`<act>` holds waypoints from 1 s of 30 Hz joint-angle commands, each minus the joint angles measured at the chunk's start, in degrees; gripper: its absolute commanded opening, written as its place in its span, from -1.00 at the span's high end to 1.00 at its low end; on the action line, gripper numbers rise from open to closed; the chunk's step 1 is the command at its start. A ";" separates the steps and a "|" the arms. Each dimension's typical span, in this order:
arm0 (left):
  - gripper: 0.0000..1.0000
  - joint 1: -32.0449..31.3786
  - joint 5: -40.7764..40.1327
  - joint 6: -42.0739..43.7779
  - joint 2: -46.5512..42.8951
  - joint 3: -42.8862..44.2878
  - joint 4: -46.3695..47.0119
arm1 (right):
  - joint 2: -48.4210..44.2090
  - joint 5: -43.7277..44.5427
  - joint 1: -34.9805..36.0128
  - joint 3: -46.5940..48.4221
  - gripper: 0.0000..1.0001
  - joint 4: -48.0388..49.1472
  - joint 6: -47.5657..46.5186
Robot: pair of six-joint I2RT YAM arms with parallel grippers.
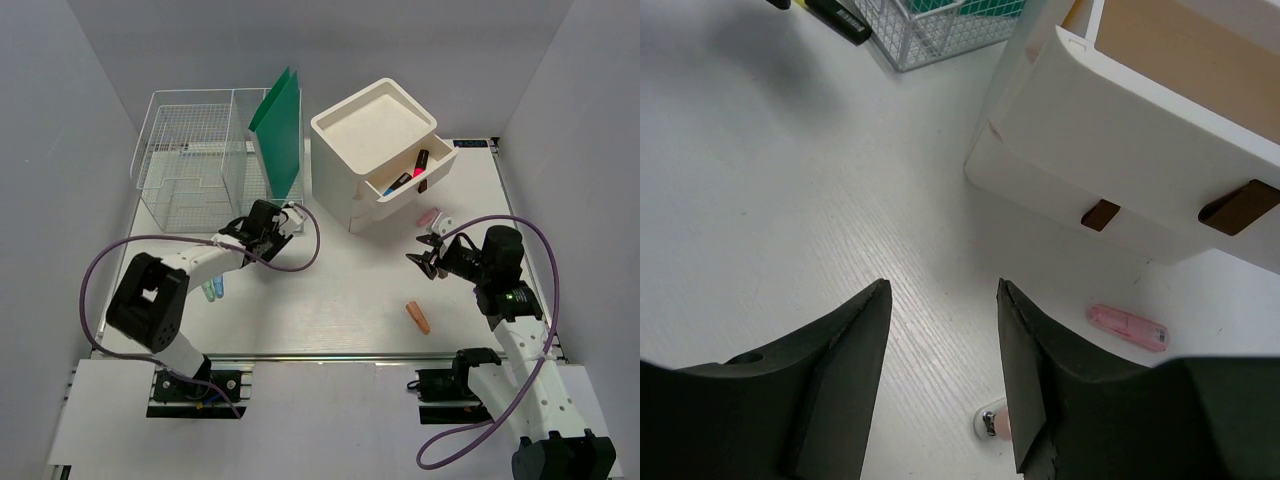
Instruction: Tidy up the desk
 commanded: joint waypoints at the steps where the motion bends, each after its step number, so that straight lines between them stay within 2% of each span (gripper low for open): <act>1: -0.02 2.07 3.29 3.29 1.06 2.52 1.16 | -0.52 -0.31 -0.24 -0.77 -0.04 2.67 -0.53; 13: -0.04 5.24 5.58 6.37 4.84 3.23 5.38 | 0.62 -0.14 -0.68 -1.65 -0.04 2.94 -1.67; 30: -0.10 8.40 10.85 8.05 9.76 6.12 4.86 | 1.23 0.13 -1.21 -2.18 -0.04 2.68 -3.17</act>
